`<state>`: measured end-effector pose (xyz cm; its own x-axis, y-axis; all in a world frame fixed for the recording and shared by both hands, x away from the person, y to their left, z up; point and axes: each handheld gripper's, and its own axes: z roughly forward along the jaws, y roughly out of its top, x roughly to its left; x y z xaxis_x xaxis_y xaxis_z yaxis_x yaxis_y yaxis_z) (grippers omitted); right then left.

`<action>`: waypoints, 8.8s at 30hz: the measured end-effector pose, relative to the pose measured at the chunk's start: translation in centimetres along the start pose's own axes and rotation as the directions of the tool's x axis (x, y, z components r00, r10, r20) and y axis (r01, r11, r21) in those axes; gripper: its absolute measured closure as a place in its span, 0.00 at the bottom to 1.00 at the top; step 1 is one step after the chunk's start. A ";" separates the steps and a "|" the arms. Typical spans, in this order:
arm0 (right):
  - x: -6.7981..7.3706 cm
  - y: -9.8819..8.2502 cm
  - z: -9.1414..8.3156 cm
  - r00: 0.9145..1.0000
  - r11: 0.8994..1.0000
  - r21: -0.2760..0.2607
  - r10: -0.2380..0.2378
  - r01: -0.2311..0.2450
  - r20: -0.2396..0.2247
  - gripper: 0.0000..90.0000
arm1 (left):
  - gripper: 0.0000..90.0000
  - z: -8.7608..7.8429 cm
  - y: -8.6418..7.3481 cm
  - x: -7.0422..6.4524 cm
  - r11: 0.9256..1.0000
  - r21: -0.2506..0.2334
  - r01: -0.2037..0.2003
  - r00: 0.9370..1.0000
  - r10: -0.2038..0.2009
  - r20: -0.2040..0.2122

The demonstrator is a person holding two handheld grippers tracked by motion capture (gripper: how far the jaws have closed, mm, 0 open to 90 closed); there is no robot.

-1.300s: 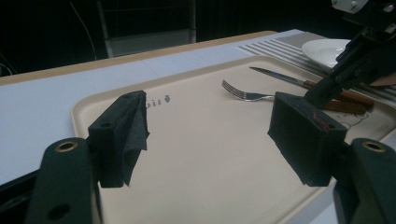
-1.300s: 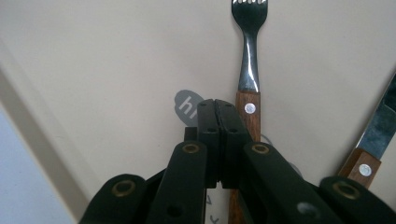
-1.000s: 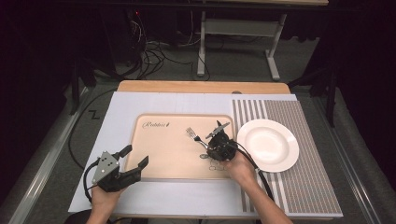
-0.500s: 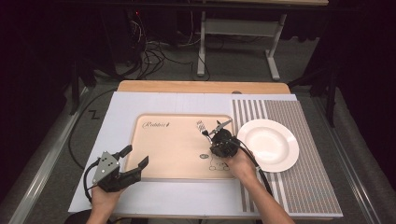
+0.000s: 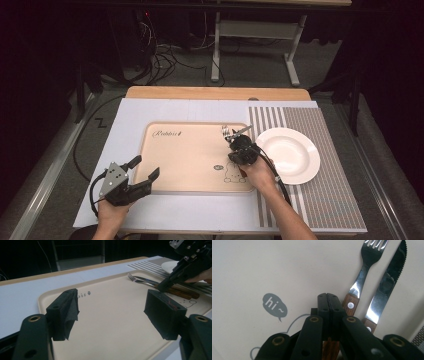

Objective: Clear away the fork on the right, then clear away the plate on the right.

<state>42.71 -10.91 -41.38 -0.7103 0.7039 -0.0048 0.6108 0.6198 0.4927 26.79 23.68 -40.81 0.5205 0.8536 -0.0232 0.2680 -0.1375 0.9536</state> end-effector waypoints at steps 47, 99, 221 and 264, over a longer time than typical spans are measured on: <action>-0.4 -4.0 -5.6 0.999 0.969 -0.246 -0.004 0.018 0.054 0.47 | 0.34 0.5 -0.3 0.2 0.999 0.042 0.004 0.999 -0.003 -0.034; -2.7 -12.1 -10.0 0.989 0.878 -0.474 0.119 -0.066 0.084 0.32 | 0.28 0.6 -0.4 0.6 0.997 0.074 0.022 0.998 -0.017 -0.065; -14.8 -19.5 -10.1 0.780 0.670 -0.474 0.622 -0.572 -0.062 0.37 | 0.24 0.4 -0.4 0.4 0.999 0.047 0.013 0.994 -0.008 -0.110; -17.1 -19.6 -7.8 0.641 0.577 -0.281 0.711 -0.767 -0.288 0.79 | 0.24 0.5 -0.4 0.5 0.999 0.053 0.005 0.992 0.002 -0.123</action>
<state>40.18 -37.81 -44.13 -0.1216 0.7920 0.5983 0.7987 -0.2798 0.5327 27.34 23.91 -41.39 0.4172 0.9087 0.0158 0.3126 -0.1598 0.9364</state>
